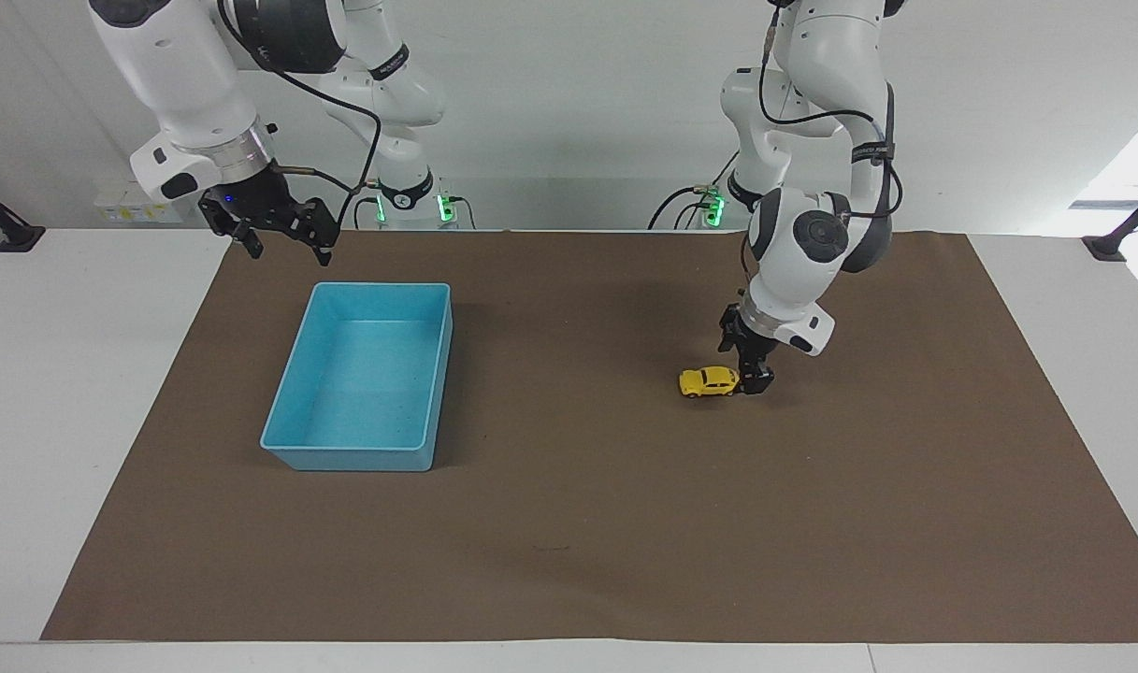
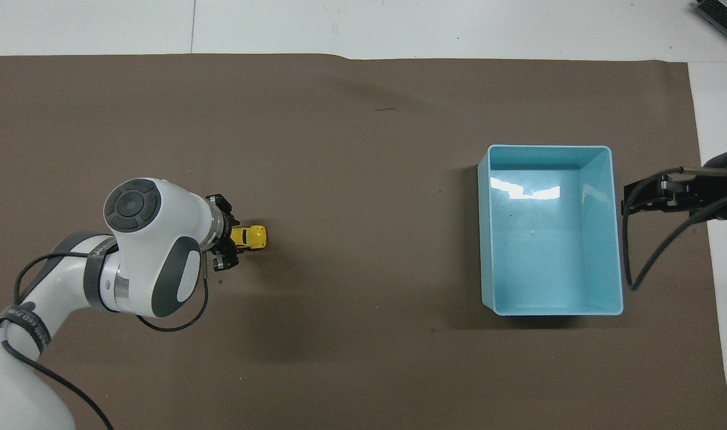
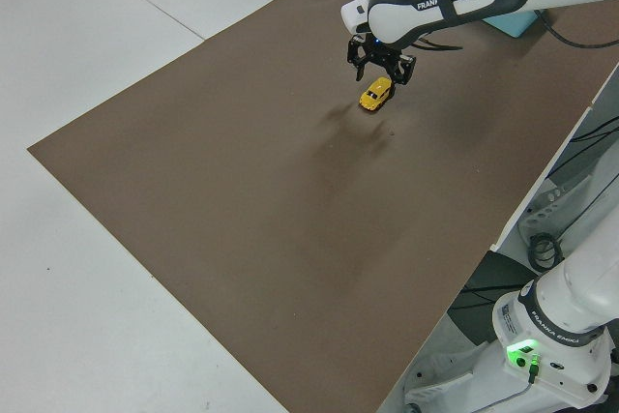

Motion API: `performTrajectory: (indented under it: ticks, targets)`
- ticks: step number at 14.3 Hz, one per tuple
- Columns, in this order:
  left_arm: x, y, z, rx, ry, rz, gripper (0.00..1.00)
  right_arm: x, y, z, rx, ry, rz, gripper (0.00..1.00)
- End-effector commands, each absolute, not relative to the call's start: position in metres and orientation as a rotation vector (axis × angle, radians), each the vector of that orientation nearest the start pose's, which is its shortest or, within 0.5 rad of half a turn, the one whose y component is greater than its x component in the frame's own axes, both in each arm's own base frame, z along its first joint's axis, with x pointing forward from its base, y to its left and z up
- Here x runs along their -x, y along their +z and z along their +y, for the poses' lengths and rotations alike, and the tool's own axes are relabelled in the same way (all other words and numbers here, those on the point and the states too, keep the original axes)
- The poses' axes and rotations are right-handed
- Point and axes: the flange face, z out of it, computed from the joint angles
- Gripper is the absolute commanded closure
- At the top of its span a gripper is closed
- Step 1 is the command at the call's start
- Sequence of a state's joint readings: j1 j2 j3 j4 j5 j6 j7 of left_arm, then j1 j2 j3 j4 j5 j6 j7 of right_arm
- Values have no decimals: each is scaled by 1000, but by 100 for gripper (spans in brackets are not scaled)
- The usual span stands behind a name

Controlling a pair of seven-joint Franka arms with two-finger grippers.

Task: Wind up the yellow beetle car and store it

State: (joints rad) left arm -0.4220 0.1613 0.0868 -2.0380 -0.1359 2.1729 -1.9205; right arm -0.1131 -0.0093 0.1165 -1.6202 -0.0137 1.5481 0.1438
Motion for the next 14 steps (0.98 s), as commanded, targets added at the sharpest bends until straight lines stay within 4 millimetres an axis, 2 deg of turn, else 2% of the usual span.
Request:
performTrajectory:
  ticks: [1,6,9,12,14]
  targets:
    - [-550,396,-193,-2116,-155,2275,0,-544,610,-2,3154,91,192,0]
    - [-566,424,-187,-2073,-101,2248,0,-544,610,-2,3154,91,192,0]
    - [-579,442,-170,-2066,-67,2207,0,-544,610,-2,3154,91,192,0]
    - [-590,459,-153,-2135,-31,2101,0,-544,610,-2,3154,88,196,0]
    - [-592,467,-149,-2182,-26,2047,0,-545,610,-7,3153,84,208,0]
